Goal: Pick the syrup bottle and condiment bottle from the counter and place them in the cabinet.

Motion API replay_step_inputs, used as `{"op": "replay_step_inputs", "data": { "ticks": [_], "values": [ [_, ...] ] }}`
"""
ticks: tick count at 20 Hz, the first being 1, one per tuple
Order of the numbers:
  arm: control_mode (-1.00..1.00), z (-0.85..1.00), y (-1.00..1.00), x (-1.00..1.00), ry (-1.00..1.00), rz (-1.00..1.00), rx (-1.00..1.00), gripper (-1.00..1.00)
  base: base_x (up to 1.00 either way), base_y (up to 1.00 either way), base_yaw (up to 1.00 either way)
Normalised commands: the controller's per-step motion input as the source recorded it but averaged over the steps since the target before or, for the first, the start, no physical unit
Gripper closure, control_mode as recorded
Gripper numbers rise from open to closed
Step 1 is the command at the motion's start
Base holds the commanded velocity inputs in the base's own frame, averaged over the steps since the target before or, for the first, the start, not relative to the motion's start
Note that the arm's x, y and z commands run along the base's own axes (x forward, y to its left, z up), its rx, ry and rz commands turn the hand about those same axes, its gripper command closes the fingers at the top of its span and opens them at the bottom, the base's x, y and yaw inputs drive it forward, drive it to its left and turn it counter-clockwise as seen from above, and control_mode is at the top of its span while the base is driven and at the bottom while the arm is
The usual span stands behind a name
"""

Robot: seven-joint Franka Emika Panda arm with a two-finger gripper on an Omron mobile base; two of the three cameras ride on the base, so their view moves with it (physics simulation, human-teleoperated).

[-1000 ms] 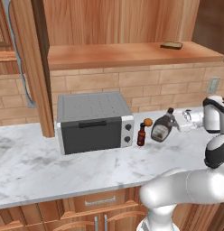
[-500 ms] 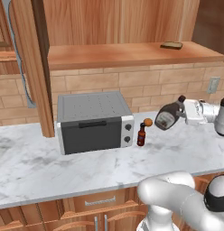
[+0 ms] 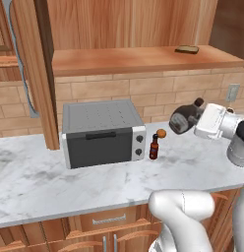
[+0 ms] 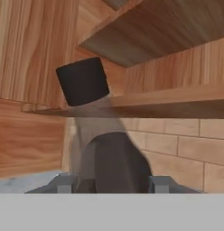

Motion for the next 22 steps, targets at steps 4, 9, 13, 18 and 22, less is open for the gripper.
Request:
{"op": "replay_step_inputs", "data": {
  "ticks": [4, 9, 13, 18, 22],
  "values": [
    [-1.0, 0.88, 0.32, -0.29, -0.06, -0.3, -0.01, 1.0, 0.0, 0.0, 0.0],
    [-1.0, 0.98, 0.19, -0.28, 0.0, -0.27, -0.01, 1.0, 0.0, 0.0, 0.0],
    [-1.0, 1.0, 0.05, -0.3, 0.0, -0.22, -0.01, 1.0, 0.0, 0.0, 0.0],
    [-1.0, 0.87, 0.07, -0.14, 0.01, -0.16, -0.04, 1.0, 0.0, 0.0, 0.0],
    [-1.0, 0.71, 0.12, 0.0, 0.09, -0.09, -0.09, 1.0, 0.0, 0.0, 0.0]
  ]
}}
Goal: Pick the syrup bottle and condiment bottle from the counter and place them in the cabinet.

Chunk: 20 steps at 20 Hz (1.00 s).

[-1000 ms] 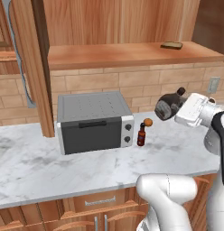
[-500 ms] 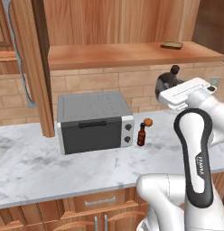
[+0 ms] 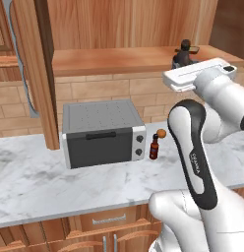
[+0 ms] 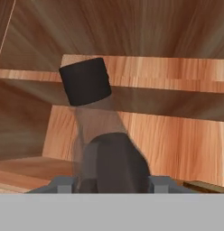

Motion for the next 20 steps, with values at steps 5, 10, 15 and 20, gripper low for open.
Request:
{"op": "replay_step_inputs", "data": {
  "ticks": [5, 10, 15, 20],
  "values": [
    [-1.0, 0.38, 0.04, 0.11, 0.19, 0.0, -0.11, 1.0, 0.0, 0.0, 0.0],
    [-1.0, 0.18, -0.03, 0.28, 0.24, 0.03, -0.03, 1.0, 0.0, 0.0, 0.0],
    [-1.0, 0.09, -0.17, 0.22, 0.17, 0.0, 0.05, 1.0, 0.0, 0.0, 0.0],
    [-1.0, 0.0, -0.17, 0.0, 0.0, -0.01, 0.09, 1.0, 0.0, 0.0, 0.0]
  ]
}}
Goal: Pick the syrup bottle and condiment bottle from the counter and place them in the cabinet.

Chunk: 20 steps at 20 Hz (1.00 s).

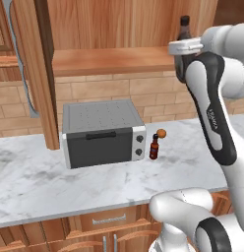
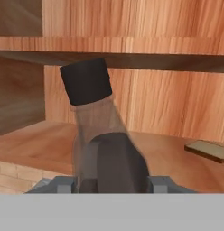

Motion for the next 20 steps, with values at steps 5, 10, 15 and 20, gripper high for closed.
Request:
{"op": "replay_step_inputs", "data": {
  "ticks": [5, 10, 15, 20],
  "values": [
    [-1.0, 0.03, -0.15, 0.05, 0.0, -0.14, 0.14, 1.0, 0.0, 0.0, 0.0],
    [-1.0, 0.0, -0.14, 0.0, -0.01, -0.1, 0.17, 1.0, 0.0, 0.0, 0.0],
    [-1.0, 0.23, -0.18, 0.03, -0.05, -0.05, 0.25, 1.0, 0.0, 0.0, 0.0],
    [-1.0, 0.15, 0.0, 0.25, -0.02, 0.0, 0.17, 1.0, 0.0, 0.0, 0.0]
  ]
}}
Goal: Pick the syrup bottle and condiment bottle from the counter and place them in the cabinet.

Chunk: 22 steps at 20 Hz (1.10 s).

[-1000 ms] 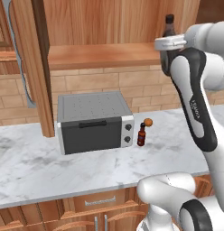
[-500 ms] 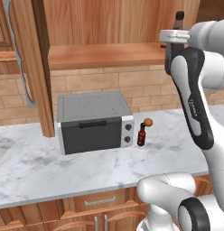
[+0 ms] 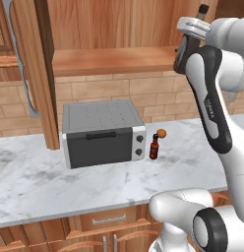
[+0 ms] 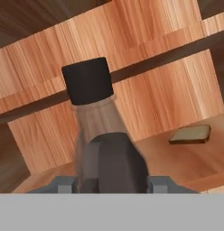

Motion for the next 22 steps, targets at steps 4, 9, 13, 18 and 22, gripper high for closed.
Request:
{"op": "replay_step_inputs", "data": {
  "ticks": [4, 9, 13, 18, 22],
  "values": [
    [-1.0, 0.0, 0.14, 0.39, -0.01, 0.0, 0.08, 1.0, 0.0, 0.0, 0.0],
    [-1.0, 0.0, 0.32, 0.47, 0.0, 0.0, 0.0, 1.0, 0.0, 0.0, 0.0],
    [-1.0, -0.01, 0.33, 0.53, 0.0, 0.0, 0.0, 1.0, 0.0, 0.0, 0.0],
    [-1.0, 0.0, 0.2, 0.5, 0.01, 0.01, 0.0, 1.0, 0.0, 0.0, 0.0],
    [-1.0, 0.0, 0.0, 0.02, 0.0, 0.0, -0.01, 1.0, 0.0, 0.0, 0.0]
  ]
}}
